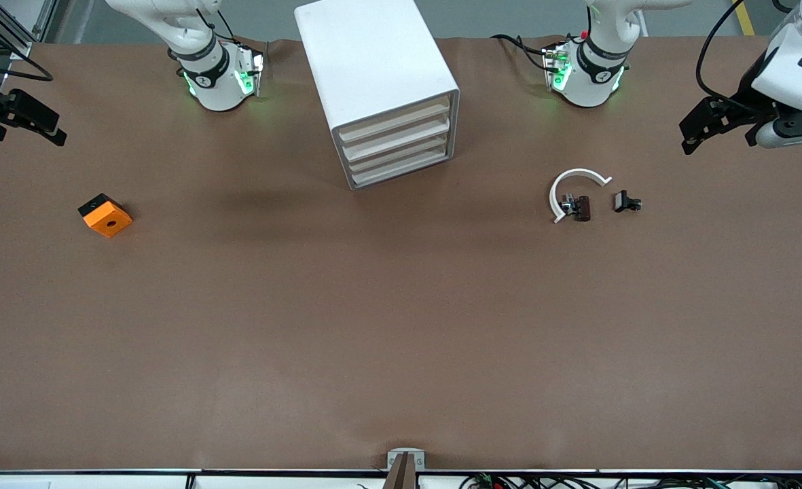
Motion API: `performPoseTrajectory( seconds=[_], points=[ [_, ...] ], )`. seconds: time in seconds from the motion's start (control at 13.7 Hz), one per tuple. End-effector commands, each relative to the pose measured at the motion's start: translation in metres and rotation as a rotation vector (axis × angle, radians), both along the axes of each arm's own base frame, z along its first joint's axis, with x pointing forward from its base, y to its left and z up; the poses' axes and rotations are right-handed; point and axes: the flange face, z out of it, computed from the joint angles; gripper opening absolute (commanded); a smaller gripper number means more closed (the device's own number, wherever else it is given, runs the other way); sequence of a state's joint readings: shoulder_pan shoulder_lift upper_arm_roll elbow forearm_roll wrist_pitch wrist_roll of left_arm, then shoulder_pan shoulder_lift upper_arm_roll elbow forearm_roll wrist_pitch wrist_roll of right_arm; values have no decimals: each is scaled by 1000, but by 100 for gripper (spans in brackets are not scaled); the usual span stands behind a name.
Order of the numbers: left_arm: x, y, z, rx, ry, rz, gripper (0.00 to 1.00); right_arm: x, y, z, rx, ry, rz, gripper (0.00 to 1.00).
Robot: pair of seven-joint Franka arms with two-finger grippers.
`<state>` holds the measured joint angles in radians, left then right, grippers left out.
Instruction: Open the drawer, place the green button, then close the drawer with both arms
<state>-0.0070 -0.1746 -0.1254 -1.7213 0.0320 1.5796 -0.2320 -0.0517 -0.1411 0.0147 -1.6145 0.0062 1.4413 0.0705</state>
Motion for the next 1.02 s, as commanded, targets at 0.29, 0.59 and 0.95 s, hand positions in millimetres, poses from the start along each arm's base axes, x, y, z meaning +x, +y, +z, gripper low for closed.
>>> performPoseTrajectory(
  seconds=[0.29,0.59,0.95],
  points=[
    [7,8,6,-34,-10,-5,100,1,-7,8,6,-3,-19,100],
    [18,13,4,-33,-9,7,100,1,-7,7,7,-2,-19,100],
    [17,12,-1,-32,26,4,100,2,-6,6,7,0,-20,100]
  ],
)
